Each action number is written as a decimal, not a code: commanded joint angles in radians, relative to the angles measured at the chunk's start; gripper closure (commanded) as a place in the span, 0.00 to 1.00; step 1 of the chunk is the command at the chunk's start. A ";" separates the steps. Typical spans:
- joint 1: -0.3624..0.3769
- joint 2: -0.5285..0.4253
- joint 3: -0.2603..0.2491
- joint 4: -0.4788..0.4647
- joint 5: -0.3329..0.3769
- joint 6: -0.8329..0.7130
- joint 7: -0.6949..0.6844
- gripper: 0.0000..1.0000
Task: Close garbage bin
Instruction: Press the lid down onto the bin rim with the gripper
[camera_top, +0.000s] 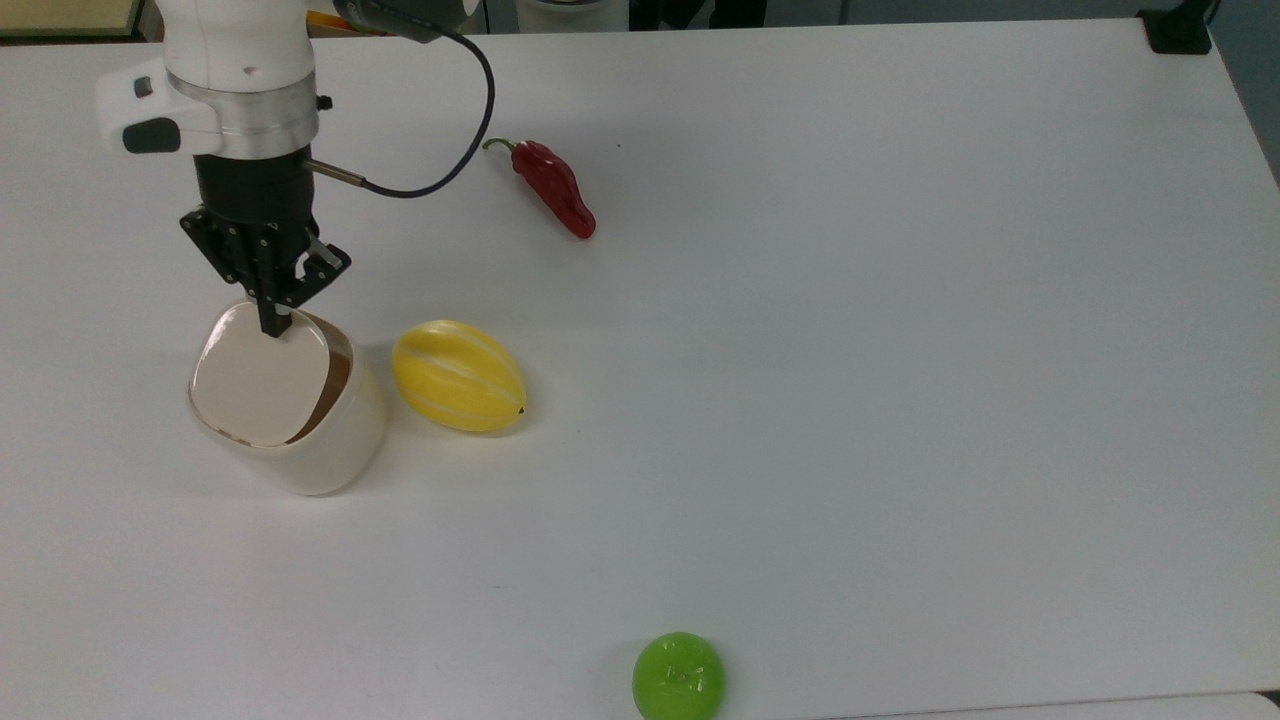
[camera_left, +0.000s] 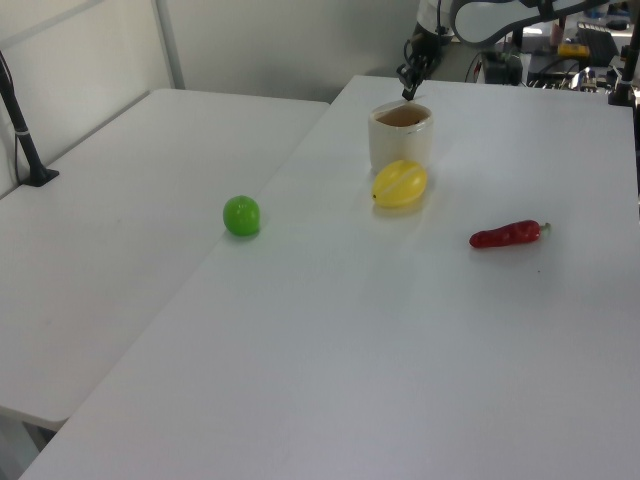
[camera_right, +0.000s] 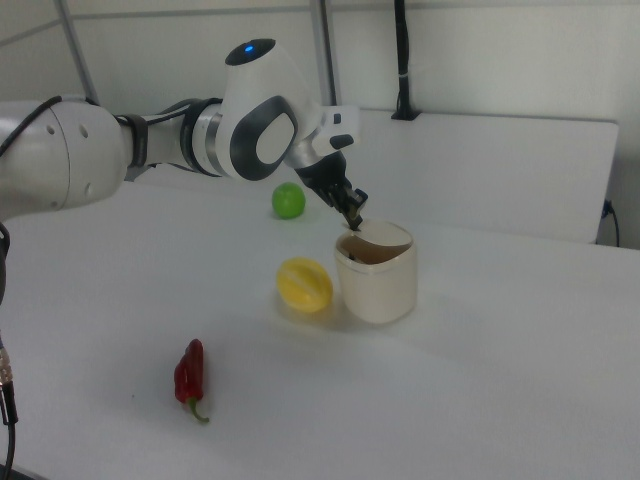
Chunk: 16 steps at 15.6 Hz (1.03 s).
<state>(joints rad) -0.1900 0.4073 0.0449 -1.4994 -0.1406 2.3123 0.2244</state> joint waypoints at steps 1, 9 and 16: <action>0.017 -0.025 -0.011 -0.033 -0.020 -0.019 0.015 1.00; 0.011 0.002 -0.013 -0.033 -0.033 -0.016 0.016 1.00; 0.009 0.021 -0.013 -0.035 -0.036 -0.013 0.016 1.00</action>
<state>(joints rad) -0.1902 0.4295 0.0420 -1.5234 -0.1542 2.3122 0.2244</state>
